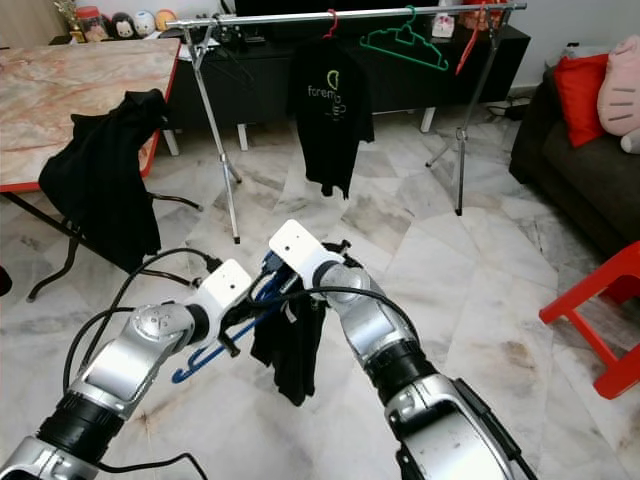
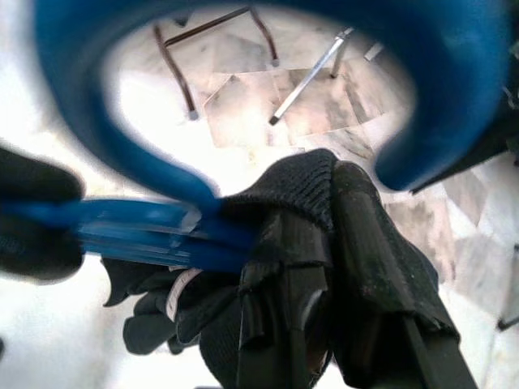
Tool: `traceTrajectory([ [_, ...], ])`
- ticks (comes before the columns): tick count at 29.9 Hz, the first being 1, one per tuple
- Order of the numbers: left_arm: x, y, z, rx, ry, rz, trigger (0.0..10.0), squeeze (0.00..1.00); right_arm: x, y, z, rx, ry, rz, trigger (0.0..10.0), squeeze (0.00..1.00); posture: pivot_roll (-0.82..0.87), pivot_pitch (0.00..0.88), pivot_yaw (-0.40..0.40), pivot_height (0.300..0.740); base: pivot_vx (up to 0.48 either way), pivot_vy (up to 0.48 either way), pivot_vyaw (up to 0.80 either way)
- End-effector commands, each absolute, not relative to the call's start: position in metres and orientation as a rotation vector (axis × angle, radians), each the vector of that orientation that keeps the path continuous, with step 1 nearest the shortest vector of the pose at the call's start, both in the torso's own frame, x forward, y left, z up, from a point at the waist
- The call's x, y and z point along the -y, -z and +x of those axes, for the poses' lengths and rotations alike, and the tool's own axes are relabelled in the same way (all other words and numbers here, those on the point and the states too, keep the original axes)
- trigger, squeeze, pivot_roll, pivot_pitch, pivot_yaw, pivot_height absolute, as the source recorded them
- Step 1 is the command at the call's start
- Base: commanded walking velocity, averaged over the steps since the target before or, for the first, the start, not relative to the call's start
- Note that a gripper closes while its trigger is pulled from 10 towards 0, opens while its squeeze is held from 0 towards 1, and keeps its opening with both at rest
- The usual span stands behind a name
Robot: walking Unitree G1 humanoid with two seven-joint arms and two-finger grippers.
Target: Hang hanger
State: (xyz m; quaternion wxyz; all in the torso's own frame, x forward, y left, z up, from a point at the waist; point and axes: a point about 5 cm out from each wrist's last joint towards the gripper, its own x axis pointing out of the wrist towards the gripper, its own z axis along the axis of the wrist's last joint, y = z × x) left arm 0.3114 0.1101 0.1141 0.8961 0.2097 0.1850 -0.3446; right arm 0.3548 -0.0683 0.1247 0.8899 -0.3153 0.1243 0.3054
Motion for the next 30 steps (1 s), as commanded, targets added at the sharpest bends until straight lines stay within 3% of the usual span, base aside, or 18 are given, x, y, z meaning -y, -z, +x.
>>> traceTrajectory([
  [1, -0.108, -0.119, 0.314, -0.353, 0.722, 0.436, 10.0, 0.00, 0.066, -0.135, 0.355, -0.218, -0.649, -0.679, 10.0, 0.00, -0.04, 0.033, -0.029, 0.740, 0.000, 0.000, 0.00],
  [13, -0.130, -0.109, 0.316, -0.444, 0.619, 0.470, 10.0, 0.00, 0.118, -0.146, 0.366, -0.249, -0.380, -0.683, 10.0, 0.00, -0.04, 0.033, -0.026, 0.740, 0.000, 0.000, 0.00],
  [19, -0.133, -0.117, 0.326, -0.390, 0.523, 0.417, 10.0, 0.00, 0.102, -0.143, 0.355, -0.252, -0.479, -0.649, 10.0, 0.00, -0.04, 0.034, -0.028, 0.740, 0.000, 0.000, 0.00],
  [23, -0.122, -0.121, 0.324, -0.365, 0.574, 0.352, 10.0, 0.00, 0.082, -0.136, 0.344, -0.241, -0.575, -0.630, 10.0, 0.00, -0.04, 0.034, -0.029, 0.740, 0.000, 0.000, 0.00],
  [30, -0.119, -0.121, 0.323, -0.343, 0.586, 0.341, 10.0, 0.00, 0.071, -0.134, 0.335, -0.246, -0.613, -0.629, 10.0, 0.00, -0.04, 0.034, -0.028, 0.740, 0.000, 0.000, 0.00],
])
